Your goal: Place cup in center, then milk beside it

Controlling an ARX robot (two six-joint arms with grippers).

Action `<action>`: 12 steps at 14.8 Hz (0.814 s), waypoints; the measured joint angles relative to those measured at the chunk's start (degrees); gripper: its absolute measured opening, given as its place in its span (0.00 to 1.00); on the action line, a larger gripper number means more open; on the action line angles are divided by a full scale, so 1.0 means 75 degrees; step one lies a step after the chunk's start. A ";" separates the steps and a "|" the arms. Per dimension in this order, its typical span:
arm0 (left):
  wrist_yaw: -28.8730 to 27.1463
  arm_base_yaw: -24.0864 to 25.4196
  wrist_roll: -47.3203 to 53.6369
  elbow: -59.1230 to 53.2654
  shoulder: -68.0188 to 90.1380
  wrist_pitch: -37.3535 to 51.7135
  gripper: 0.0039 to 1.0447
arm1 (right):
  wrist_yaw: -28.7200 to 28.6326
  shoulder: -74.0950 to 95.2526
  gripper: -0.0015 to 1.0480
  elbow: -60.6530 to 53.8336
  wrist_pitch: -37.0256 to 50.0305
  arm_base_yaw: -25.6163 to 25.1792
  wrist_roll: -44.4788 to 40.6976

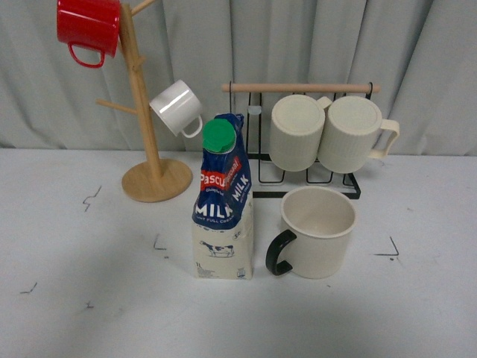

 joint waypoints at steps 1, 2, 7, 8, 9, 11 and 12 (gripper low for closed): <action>0.0221 0.0230 0.0000 -0.0277 -0.0236 -0.0169 0.08 | 0.0000 0.0000 0.94 0.0000 -0.0003 0.0000 0.0000; 0.0443 0.0458 0.0015 -0.0519 -0.0560 -0.0341 0.02 | 0.0003 0.0000 0.94 0.0000 0.0000 0.0000 0.0000; 0.1714 0.1597 0.0023 -0.1137 -0.2174 -0.1253 0.01 | 0.0000 0.0000 0.94 0.0000 0.0000 0.0000 0.0000; 0.1804 0.1979 0.0023 -0.1183 -0.2460 -0.1428 0.01 | 0.0003 0.0000 0.94 0.0000 0.0000 0.0000 0.0000; 0.1941 0.1938 0.0026 -0.1221 -0.2754 -0.1617 0.01 | 0.0000 0.0000 0.94 0.0000 0.0000 0.0000 0.0000; 0.1918 0.1897 0.0026 -0.1475 -0.3013 -0.1699 0.01 | 0.0003 0.0000 0.94 0.0000 0.0000 0.0000 0.0000; 0.1935 0.1912 0.0026 -0.1475 -0.3311 -0.1915 0.01 | 0.0003 0.0000 0.94 0.0000 0.0000 0.0000 0.0000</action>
